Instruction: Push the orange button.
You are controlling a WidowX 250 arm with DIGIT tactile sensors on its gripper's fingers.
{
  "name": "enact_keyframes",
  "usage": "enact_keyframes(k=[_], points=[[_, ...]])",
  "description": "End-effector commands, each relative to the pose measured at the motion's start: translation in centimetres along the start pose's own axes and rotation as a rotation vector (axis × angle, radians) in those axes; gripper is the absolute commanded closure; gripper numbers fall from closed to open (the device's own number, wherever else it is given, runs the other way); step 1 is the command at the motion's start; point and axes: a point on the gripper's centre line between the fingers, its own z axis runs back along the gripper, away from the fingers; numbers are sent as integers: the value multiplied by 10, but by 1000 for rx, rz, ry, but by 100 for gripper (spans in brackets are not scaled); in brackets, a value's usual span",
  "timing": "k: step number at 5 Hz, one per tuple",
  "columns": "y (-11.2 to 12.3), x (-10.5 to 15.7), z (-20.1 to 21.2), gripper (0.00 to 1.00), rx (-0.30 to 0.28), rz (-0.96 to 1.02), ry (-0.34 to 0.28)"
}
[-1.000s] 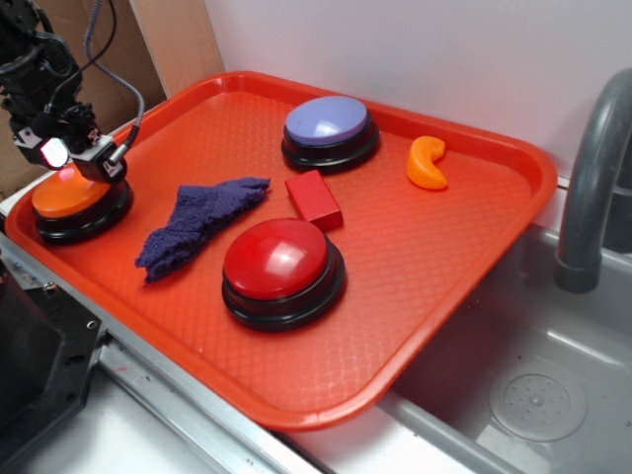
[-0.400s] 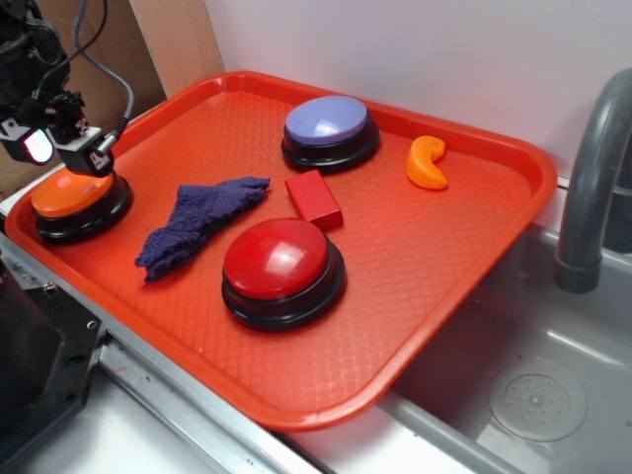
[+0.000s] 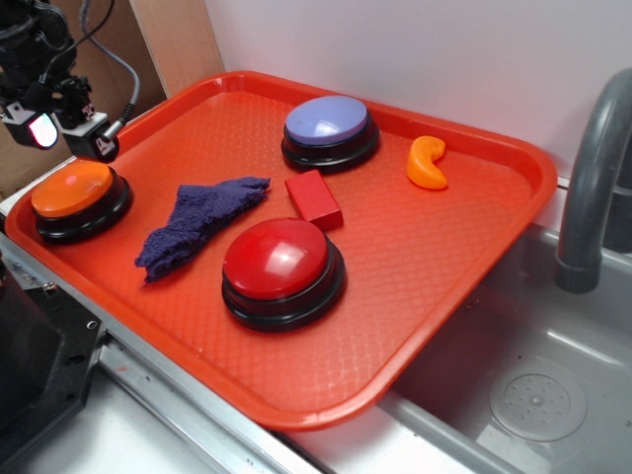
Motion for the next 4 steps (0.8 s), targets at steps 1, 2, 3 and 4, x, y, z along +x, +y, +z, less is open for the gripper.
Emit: enact_keyframes(k=[1,2,3,4], points=[[3,12,31,0,28,0,-83],[3,12,37,0,27,7,-93],[2,12,44,0,24,7,-103],[0,13,47,0,5,-5,-121]])
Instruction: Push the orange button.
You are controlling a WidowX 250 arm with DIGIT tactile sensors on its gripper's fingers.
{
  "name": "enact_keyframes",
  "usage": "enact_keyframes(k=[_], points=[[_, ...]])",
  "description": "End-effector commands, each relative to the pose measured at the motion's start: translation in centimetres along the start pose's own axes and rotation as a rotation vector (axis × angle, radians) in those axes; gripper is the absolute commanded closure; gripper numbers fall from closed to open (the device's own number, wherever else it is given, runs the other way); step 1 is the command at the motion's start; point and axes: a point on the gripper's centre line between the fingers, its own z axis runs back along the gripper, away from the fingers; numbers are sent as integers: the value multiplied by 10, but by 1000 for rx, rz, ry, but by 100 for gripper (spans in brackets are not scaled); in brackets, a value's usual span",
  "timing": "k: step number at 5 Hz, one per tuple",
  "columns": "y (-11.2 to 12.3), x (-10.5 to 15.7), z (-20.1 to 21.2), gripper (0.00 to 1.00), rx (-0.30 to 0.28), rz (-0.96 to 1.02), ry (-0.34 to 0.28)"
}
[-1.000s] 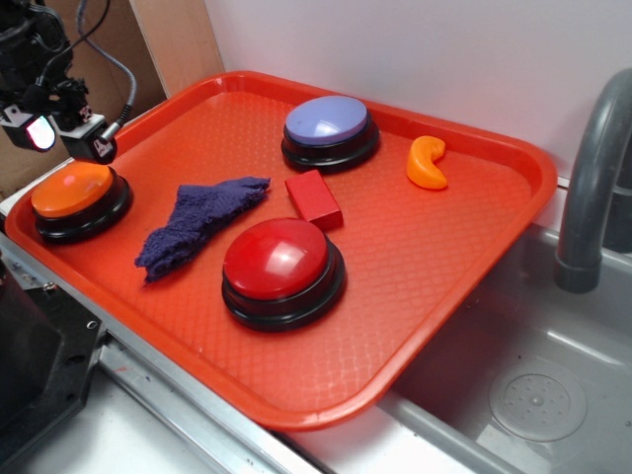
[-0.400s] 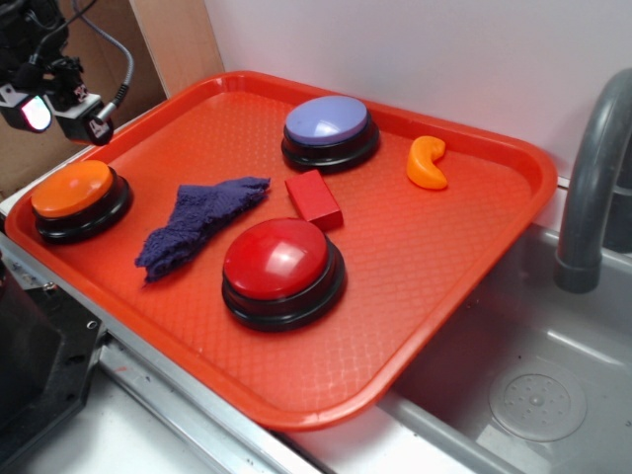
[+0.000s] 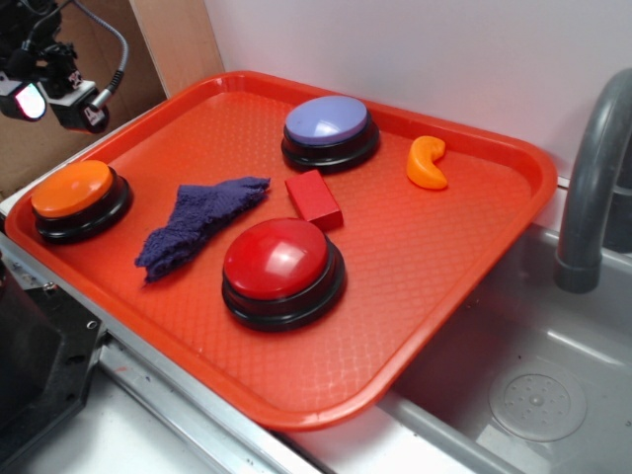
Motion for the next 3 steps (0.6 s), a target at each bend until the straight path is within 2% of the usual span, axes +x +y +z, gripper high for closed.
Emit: enact_keyframes(k=[1,2,3], points=[[4,16,21,0,5,-23,-78],[3,17,24,0,-4,-23,-88],[2,16,32,0,-32,-15,-133]])
